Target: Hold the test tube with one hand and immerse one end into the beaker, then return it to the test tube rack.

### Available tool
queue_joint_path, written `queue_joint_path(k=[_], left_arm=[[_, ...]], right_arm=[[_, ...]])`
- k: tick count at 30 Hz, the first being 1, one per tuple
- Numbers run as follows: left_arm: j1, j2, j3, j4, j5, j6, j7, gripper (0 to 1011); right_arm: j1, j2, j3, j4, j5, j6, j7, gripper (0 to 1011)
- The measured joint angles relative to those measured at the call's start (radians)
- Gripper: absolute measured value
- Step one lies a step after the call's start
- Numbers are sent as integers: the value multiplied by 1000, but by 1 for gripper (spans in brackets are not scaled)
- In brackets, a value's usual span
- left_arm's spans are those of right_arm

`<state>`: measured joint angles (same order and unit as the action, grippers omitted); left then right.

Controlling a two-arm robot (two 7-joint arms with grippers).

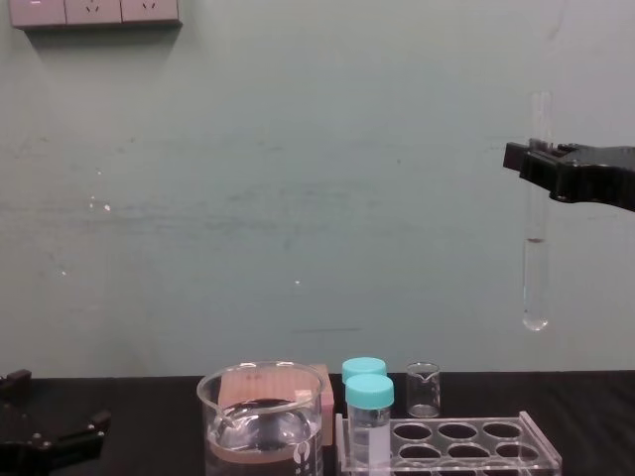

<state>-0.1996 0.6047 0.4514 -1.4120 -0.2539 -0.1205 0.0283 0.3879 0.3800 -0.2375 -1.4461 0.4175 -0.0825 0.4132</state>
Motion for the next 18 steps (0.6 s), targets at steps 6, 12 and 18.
queue_joint_path(k=[6, 12, 18], left_arm=[[0, 0, 0, 0, 0, 0, 0, 1000], [0, 0, 0, 0, 0, 0, 0, 1000], [0, 0, 0, 0, 0, 0, 0, 1000]], right_arm=[[-3, 0, 0, -2, 0, 4, 0, 230], [-7, 0, 0, -4, 1, 5, 0, 230], [-10, -1, 0, -7, 2, 5, 0, 230]])
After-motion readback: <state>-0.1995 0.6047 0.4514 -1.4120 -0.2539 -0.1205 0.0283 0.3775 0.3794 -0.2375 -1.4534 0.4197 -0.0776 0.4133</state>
